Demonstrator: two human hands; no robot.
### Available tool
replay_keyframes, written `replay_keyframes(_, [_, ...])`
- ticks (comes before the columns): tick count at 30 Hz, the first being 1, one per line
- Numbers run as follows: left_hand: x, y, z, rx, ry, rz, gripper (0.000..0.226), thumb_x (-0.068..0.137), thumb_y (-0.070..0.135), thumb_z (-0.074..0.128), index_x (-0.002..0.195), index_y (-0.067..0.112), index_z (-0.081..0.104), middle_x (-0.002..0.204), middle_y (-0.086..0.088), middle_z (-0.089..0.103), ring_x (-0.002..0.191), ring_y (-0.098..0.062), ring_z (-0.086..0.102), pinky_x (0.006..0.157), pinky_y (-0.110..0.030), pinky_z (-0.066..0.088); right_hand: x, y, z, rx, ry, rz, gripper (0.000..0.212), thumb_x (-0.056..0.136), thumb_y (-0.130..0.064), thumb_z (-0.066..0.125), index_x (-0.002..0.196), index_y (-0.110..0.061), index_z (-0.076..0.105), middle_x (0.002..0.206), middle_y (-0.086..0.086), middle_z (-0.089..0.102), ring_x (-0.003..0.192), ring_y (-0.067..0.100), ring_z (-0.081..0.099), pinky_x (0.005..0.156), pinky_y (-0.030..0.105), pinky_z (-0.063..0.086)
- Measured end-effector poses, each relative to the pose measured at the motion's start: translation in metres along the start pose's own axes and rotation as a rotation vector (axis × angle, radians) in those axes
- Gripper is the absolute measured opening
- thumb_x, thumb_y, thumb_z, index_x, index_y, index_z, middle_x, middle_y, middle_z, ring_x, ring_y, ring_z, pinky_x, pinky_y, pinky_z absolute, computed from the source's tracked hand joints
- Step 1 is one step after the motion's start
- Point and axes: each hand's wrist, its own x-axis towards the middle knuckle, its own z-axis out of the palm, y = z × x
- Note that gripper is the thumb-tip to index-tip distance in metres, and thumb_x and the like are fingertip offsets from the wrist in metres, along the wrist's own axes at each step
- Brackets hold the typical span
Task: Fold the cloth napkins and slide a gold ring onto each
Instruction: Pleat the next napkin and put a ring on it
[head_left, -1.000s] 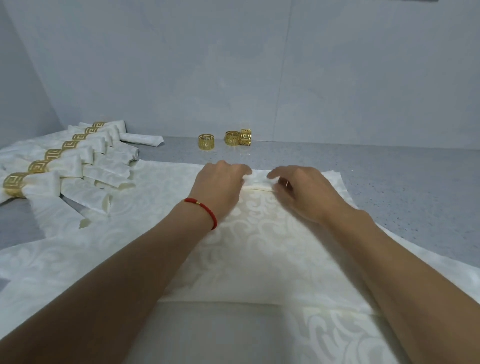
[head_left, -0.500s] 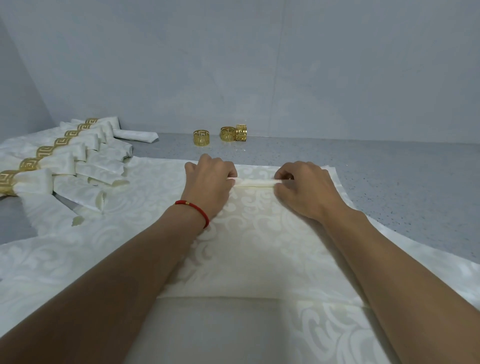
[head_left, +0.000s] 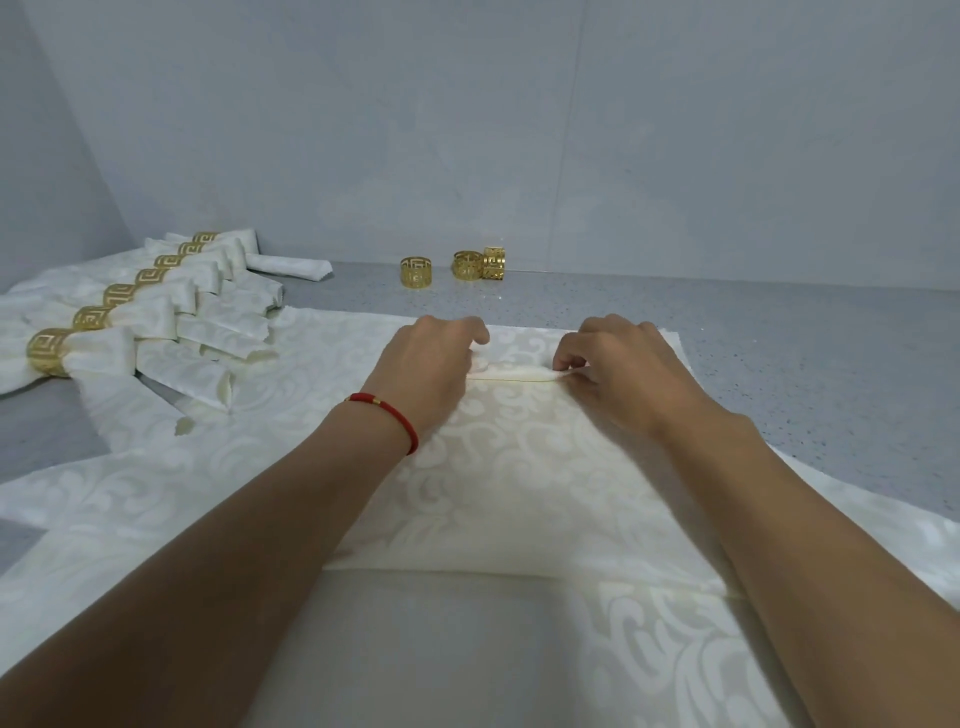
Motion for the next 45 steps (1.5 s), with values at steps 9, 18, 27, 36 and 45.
replay_keyframes(9, [0.001, -0.005, 0.003, 0.086, -0.069, 0.073, 0.032, 0.089, -0.004, 0.053, 0.068, 0.020, 0.046, 0.065, -0.008, 0.047, 0.067, -0.024, 0.046, 0.061, -0.035, 0.039, -0.007, 0.002, 0.000, 0.225, 0.017, 0.121, 0.015, 0.096, -0.022, 0.065, 0.101, -0.020, 0.078, 0.089, 0.001, 0.069, 0.088, 0.022, 0.063, 0.083, 0.045, 0.054])
replay_keyframes(18, [-0.004, 0.004, -0.007, 0.381, -0.016, 0.150, 0.030, 0.084, -0.001, 0.062, 0.088, 0.028, 0.058, 0.091, 0.008, 0.059, 0.092, -0.019, 0.050, 0.078, -0.034, 0.026, -0.009, -0.001, -0.009, 0.023, 0.007, 0.008, 0.008, 0.089, -0.013, 0.064, 0.093, -0.021, 0.063, 0.089, -0.009, 0.058, 0.091, 0.021, 0.057, 0.080, 0.036, 0.036])
replay_keyframes(27, [-0.004, 0.003, -0.028, 0.166, -0.265, 0.116, 0.026, 0.095, 0.015, 0.053, 0.112, 0.027, 0.069, 0.106, -0.002, 0.066, 0.099, -0.026, 0.061, 0.089, -0.040, 0.051, -0.016, -0.004, -0.028, 0.110, -0.210, 0.047, 0.009, 0.091, -0.024, 0.062, 0.097, -0.029, 0.068, 0.090, -0.012, 0.064, 0.088, 0.015, 0.060, 0.077, 0.034, 0.047])
replay_keyframes(36, [-0.008, 0.006, -0.025, 0.249, -0.239, 0.145, 0.006, 0.099, 0.025, 0.057, 0.095, 0.022, 0.060, 0.105, 0.004, 0.053, 0.099, -0.020, 0.051, 0.086, -0.037, 0.044, -0.016, -0.001, -0.023, 0.193, -0.171, 0.062, 0.006, 0.093, -0.025, 0.067, 0.096, -0.021, 0.068, 0.091, -0.012, 0.060, 0.091, 0.018, 0.058, 0.080, 0.037, 0.049])
replay_keyframes(45, [-0.013, 0.015, -0.021, 0.417, -0.095, 0.236, 0.027, 0.086, 0.000, 0.054, 0.085, 0.026, 0.047, 0.085, 0.007, 0.055, 0.082, -0.018, 0.053, 0.077, -0.033, 0.025, -0.015, -0.007, -0.024, 0.053, -0.159, 0.014, 0.015, 0.084, -0.015, 0.063, 0.094, -0.026, 0.063, 0.092, -0.011, 0.059, 0.092, 0.018, 0.056, 0.079, 0.037, 0.047])
